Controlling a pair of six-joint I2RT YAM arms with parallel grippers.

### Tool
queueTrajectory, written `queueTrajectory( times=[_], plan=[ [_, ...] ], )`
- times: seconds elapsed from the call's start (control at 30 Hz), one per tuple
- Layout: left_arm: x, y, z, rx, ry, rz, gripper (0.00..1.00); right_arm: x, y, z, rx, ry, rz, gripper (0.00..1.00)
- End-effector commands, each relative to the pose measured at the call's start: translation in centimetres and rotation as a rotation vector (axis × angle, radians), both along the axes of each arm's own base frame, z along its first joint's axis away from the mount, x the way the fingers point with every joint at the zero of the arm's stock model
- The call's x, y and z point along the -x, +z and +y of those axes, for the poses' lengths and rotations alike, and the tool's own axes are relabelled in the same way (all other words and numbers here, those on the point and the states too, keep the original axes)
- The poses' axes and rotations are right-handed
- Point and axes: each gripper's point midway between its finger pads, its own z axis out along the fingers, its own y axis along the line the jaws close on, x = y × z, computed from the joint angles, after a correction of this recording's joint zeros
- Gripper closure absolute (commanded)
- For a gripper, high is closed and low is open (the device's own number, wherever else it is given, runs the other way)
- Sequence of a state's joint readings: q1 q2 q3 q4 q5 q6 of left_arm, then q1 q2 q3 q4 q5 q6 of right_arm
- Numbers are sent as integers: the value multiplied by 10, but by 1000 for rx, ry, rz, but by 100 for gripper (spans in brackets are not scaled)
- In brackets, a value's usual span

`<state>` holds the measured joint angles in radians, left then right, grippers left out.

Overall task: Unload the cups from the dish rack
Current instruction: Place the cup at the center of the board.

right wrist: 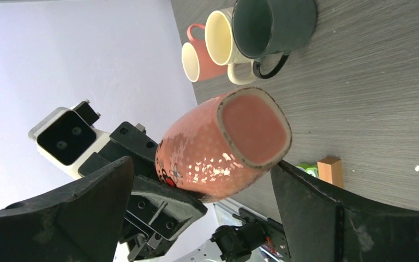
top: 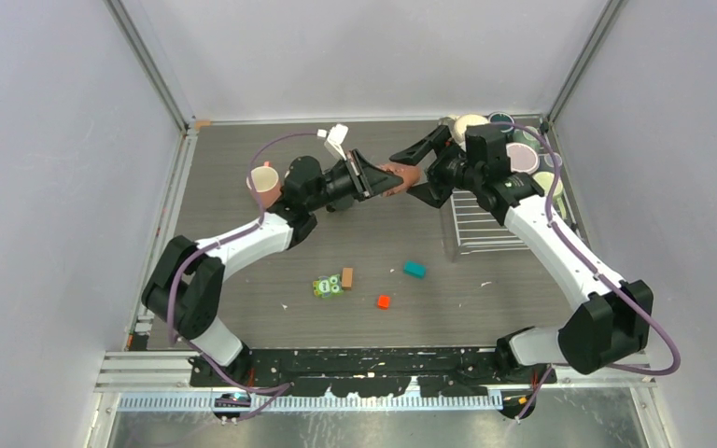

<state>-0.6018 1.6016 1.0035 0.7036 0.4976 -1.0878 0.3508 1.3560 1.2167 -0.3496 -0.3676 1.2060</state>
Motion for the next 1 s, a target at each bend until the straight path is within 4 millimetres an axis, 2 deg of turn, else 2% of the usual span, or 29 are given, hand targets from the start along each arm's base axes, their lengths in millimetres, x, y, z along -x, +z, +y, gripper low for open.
queueTrajectory(
  times=[0.0,0.13,0.17,0.33,0.63,0.83,0.97],
  plan=[
    [10,48,12,-16,32,-132,100,8,29,-13,55,-23,-115,0],
    [15,40,24,-118,67,-121,100,13,28,-23,103,-43,-137,0],
    [15,32,28,-162,82,-102,100,14,28,-26,119,-49,-141,0],
    [19,13,57,-368,169,-59,100,19,27,-40,209,-74,-169,0],
    [28,-32,144,-776,388,110,100,26,12,-69,407,-99,-166,0],
    [26,-71,209,-974,497,250,100,29,5,-75,444,-99,-170,0],
    [20,-91,241,-1049,520,335,100,30,1,-77,458,-101,-171,0]
  ],
)
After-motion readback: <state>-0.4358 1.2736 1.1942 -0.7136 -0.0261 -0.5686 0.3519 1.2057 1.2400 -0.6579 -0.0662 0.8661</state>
